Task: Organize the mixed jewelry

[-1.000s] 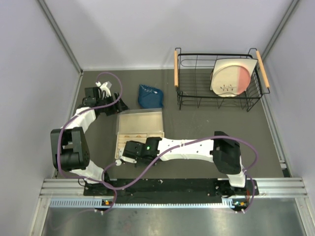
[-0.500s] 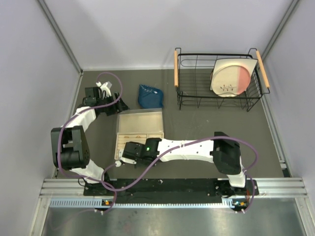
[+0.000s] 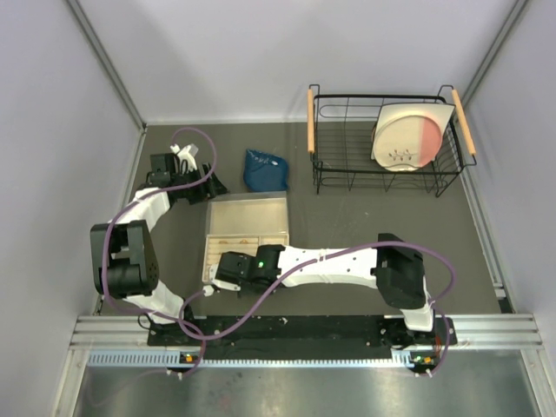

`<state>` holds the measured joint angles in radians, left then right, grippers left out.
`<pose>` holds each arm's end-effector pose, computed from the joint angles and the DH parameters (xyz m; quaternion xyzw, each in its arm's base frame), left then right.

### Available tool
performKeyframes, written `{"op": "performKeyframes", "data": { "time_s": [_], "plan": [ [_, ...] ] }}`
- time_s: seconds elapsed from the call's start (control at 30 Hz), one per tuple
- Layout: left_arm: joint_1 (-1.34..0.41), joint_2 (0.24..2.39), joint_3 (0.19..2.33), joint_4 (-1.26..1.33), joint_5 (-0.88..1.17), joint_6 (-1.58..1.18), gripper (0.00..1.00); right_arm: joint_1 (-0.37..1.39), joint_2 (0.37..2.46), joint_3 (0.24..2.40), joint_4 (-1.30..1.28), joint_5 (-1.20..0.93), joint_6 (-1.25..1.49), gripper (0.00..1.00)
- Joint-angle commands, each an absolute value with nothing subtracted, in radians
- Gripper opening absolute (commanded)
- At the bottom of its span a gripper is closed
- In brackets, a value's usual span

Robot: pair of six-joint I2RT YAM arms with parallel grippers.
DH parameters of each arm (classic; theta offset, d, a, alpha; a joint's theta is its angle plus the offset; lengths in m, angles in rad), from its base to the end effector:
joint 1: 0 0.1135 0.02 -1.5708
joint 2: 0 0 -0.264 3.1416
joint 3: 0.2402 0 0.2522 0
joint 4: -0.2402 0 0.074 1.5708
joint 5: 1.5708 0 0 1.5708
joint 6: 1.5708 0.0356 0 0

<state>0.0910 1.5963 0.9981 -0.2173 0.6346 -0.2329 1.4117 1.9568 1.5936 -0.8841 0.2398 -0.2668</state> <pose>0.3339 0.0093 0.2143 -0.0289 0.8901 -0.3141 0.3289 0.0724 0.3978 0.2242 -0.7163 0.6689 -0.0126 0.1983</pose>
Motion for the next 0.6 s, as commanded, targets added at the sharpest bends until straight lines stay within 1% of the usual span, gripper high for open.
{"op": "performKeyframes", "data": {
  "time_s": [0.0, 0.57],
  "plan": [
    [0.086, 1.612, 1.011, -0.233, 0.647, -0.219, 0.75, 1.416, 1.890, 1.667, -0.836, 0.288, -0.288, 0.00],
    [0.072, 1.629, 1.009, -0.233, 0.652, -0.215, 0.76, 1.394, 1.905, 1.675, -0.816, 0.319, -0.316, 0.00]
  ]
}}
